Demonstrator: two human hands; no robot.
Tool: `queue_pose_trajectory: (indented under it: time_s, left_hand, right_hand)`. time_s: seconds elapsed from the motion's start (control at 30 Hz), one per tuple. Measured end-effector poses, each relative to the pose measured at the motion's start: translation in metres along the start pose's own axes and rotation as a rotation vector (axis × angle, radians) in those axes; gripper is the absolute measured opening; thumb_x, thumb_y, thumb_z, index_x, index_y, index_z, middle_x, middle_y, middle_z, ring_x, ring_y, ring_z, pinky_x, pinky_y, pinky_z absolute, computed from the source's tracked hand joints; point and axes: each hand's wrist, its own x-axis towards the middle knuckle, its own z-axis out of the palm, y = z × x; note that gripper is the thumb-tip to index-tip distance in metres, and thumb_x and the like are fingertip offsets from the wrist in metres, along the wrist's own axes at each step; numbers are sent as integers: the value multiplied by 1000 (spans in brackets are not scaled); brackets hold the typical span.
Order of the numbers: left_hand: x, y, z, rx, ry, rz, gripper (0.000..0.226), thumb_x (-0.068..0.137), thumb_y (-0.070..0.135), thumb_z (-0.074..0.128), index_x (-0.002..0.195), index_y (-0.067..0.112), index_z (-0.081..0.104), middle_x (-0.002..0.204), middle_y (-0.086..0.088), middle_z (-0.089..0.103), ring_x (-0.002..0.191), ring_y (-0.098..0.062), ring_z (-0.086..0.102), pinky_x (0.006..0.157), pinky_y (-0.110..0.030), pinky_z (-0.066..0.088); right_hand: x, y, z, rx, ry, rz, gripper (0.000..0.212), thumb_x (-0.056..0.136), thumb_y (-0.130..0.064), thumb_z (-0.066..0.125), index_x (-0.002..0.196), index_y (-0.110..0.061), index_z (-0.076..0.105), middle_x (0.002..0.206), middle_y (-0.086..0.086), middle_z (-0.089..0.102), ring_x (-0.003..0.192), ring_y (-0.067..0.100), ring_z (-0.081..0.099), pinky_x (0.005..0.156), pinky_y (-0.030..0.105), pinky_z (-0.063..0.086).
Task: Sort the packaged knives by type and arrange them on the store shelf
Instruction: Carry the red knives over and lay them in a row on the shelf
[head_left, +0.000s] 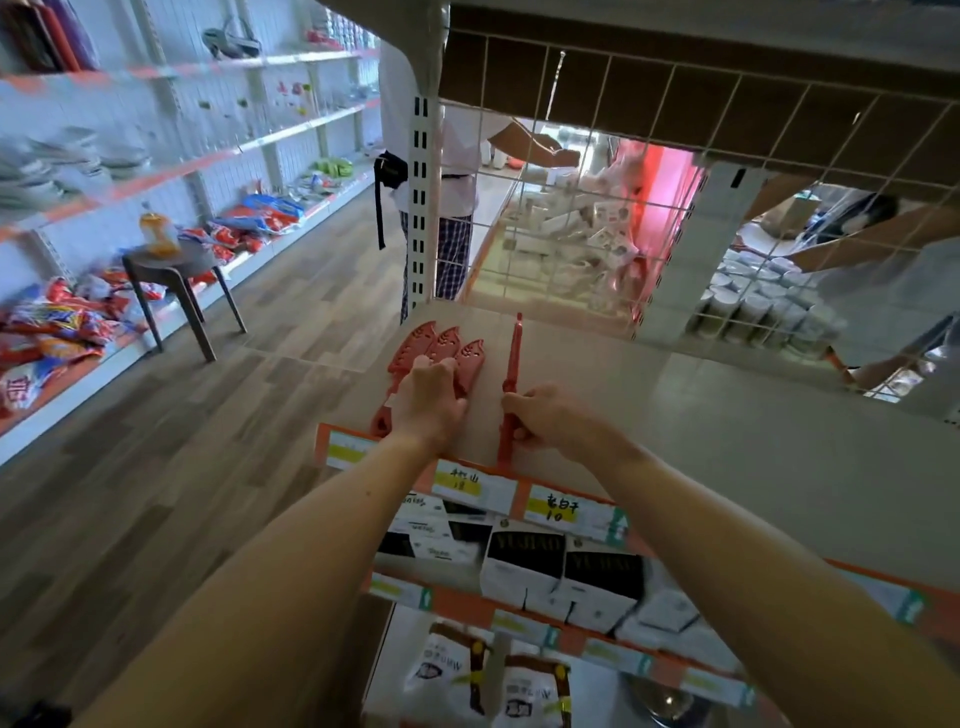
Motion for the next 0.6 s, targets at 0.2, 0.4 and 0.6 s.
queue_pose_trajectory:
  time_s: [0.2, 0.4, 0.6]
  left_hand:
    - [2, -3, -1, -18, -2, 19, 34, 86, 27, 66, 111, 5, 63, 112, -17, 59, 104, -31, 59, 91, -38, 49]
    - [4, -5, -2, 42, 42, 37, 32, 89, 33, 60, 108, 9, 68, 109, -10, 65, 102, -27, 63, 83, -35, 50]
    - [8, 1, 1, 142, 97, 22, 32, 88, 37, 60, 109, 14, 67, 110, -7, 65, 104, -27, 63, 81, -34, 50]
  right_hand:
    - [-5, -3, 8, 28, -7, 9, 34, 96, -21, 51, 64, -9, 50, 58, 5, 50, 44, 12, 50, 43, 21, 39]
    - [-5, -2, 11, -81, 15, 28, 41, 96, -29, 51, 60, -10, 49, 53, 4, 51, 42, 12, 46, 37, 18, 34]
    - [2, 3, 9, -221, 99, -78, 30, 85, -32, 64, 62, -15, 55, 64, 3, 58, 55, 13, 54, 50, 23, 43]
